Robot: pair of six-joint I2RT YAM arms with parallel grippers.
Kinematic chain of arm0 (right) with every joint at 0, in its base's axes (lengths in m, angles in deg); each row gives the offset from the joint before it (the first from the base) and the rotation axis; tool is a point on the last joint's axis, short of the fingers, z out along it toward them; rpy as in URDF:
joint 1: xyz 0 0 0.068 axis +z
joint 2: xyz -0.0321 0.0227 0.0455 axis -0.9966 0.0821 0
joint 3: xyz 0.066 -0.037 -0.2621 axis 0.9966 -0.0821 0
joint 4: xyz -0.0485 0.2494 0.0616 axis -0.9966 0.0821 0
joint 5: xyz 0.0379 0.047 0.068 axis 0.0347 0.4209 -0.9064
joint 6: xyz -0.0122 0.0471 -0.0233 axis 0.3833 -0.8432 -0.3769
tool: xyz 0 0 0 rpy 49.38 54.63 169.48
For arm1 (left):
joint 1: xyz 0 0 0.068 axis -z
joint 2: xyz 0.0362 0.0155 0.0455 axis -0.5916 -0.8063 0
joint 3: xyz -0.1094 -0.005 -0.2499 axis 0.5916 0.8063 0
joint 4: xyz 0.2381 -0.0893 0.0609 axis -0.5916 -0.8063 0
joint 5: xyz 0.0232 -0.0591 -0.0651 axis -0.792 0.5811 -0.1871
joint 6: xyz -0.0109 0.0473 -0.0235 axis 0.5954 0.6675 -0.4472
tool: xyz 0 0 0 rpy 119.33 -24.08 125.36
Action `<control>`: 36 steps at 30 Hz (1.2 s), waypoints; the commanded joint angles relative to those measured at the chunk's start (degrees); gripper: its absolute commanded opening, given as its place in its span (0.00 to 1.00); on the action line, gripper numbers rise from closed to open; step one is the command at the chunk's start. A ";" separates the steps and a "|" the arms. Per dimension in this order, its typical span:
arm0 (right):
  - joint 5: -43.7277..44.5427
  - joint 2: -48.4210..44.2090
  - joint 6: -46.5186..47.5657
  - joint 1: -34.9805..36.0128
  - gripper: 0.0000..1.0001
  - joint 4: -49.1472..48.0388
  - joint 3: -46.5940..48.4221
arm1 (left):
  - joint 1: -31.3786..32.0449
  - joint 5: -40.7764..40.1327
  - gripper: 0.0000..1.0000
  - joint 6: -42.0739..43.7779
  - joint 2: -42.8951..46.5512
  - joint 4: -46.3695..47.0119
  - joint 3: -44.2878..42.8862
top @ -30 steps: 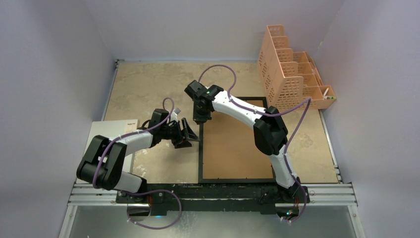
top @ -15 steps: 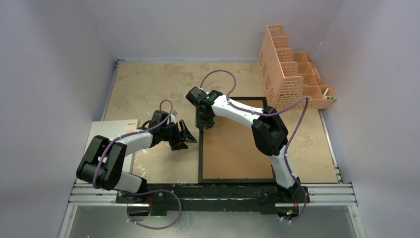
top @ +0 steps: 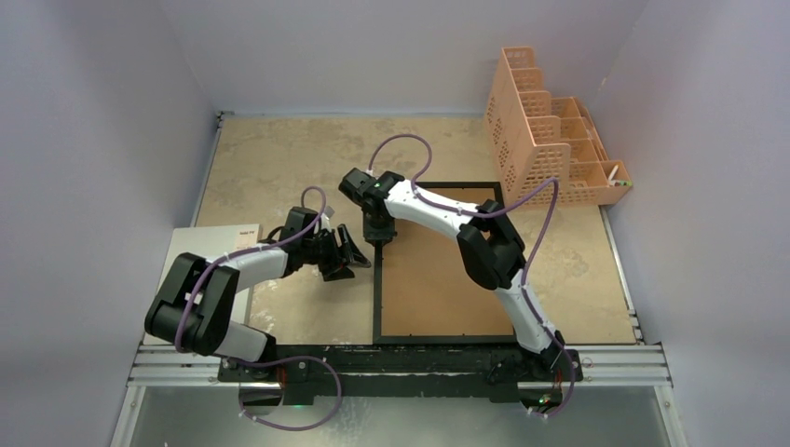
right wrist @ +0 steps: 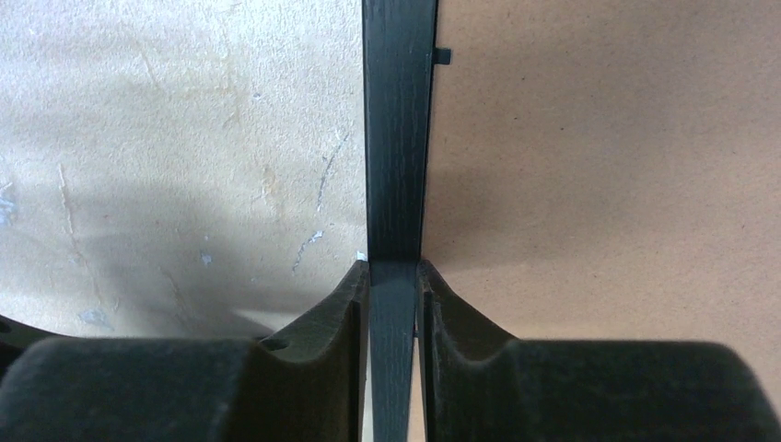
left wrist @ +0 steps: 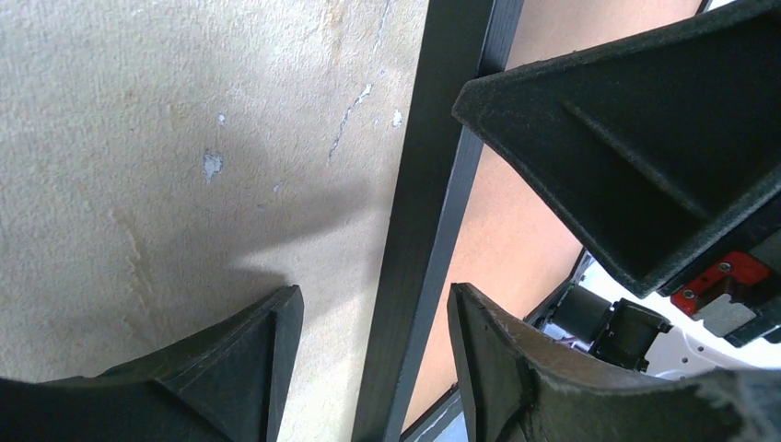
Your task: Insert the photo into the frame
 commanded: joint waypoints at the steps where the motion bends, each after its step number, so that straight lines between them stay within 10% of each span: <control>1: 3.28 3.91 -2.30 1.31 0.20 7.30 0.15 | 0.16 0.30 0.61 0.84 -1.47 2.16 1.34; 10: 4.32 5.37 -2.71 1.47 0.01 9.78 8.11 | 0.15 6.13 0.61 -2.19 -5.33 12.75 4.19; 36: -0.20 -3.14 -6.21 1.44 0.00 9.60 9.13 | 1.12 9.93 0.60 -8.75 -14.33 27.76 8.20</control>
